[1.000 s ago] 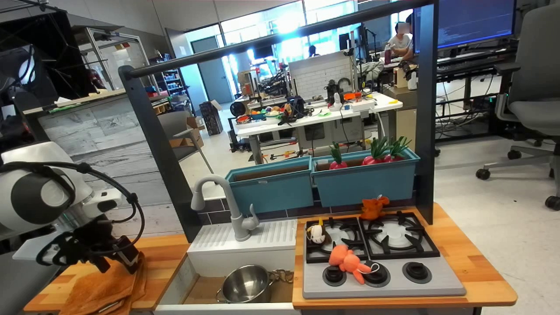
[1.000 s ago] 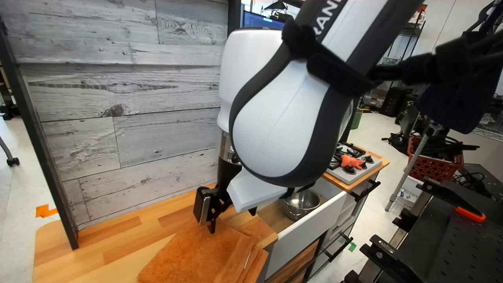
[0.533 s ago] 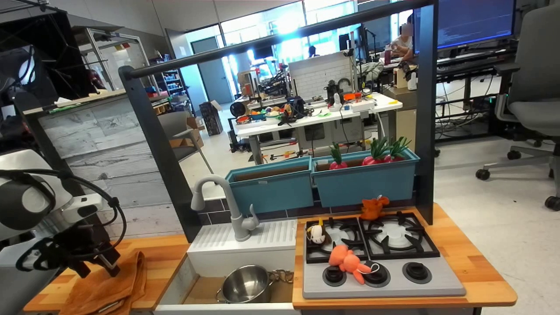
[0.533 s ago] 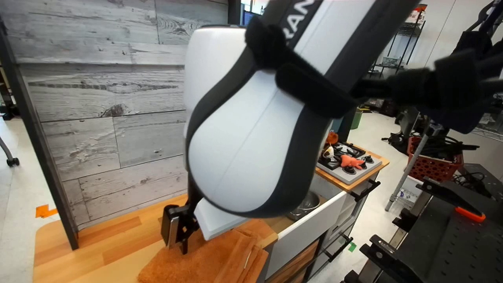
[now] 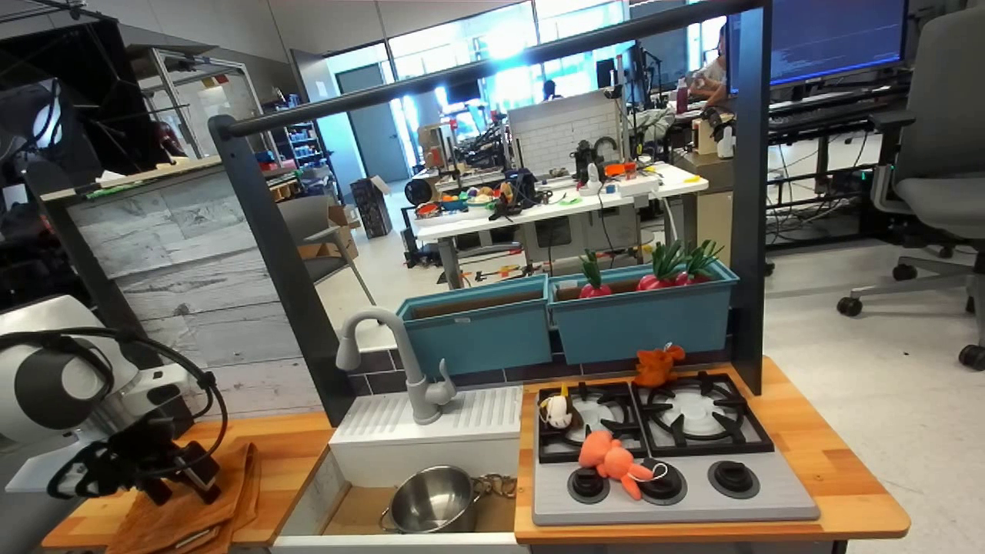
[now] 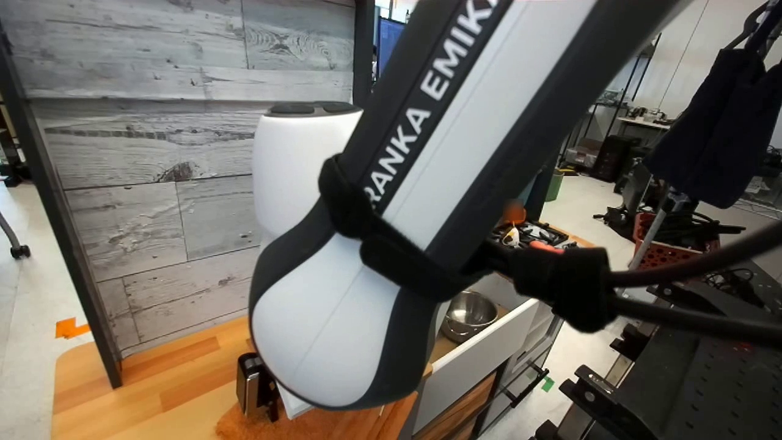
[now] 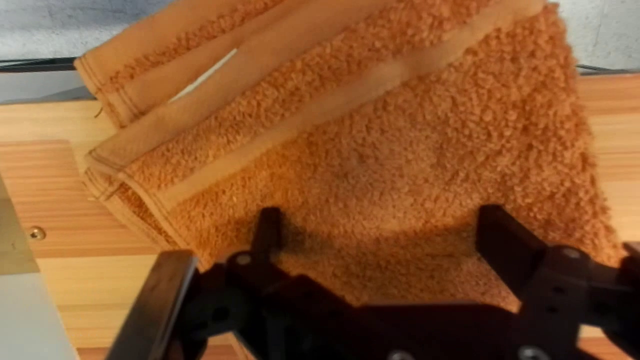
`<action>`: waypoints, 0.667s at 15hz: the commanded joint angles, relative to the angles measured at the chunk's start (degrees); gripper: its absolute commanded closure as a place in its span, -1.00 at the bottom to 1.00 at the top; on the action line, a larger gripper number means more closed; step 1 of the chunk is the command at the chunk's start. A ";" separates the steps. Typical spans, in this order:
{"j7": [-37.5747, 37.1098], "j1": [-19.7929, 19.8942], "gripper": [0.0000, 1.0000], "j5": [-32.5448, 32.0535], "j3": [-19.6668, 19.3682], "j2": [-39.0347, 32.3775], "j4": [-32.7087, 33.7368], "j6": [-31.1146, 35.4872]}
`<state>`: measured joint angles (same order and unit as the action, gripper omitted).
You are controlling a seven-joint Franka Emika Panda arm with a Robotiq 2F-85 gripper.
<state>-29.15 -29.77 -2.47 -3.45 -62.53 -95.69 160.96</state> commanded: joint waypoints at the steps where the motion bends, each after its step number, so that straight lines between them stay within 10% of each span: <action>1: 3.97 2.86 -1.00 2.33 3.88 -1.15 0.56 -0.03; 4: 5.48 1.85 -1.00 2.41 6.88 -5.46 4.58 -2.59; 10: -2.66 -11.24 -1.00 1.04 -2.04 -15.39 20.54 -2.45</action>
<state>-28.22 -35.92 -1.90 -1.29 -70.00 -86.16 159.60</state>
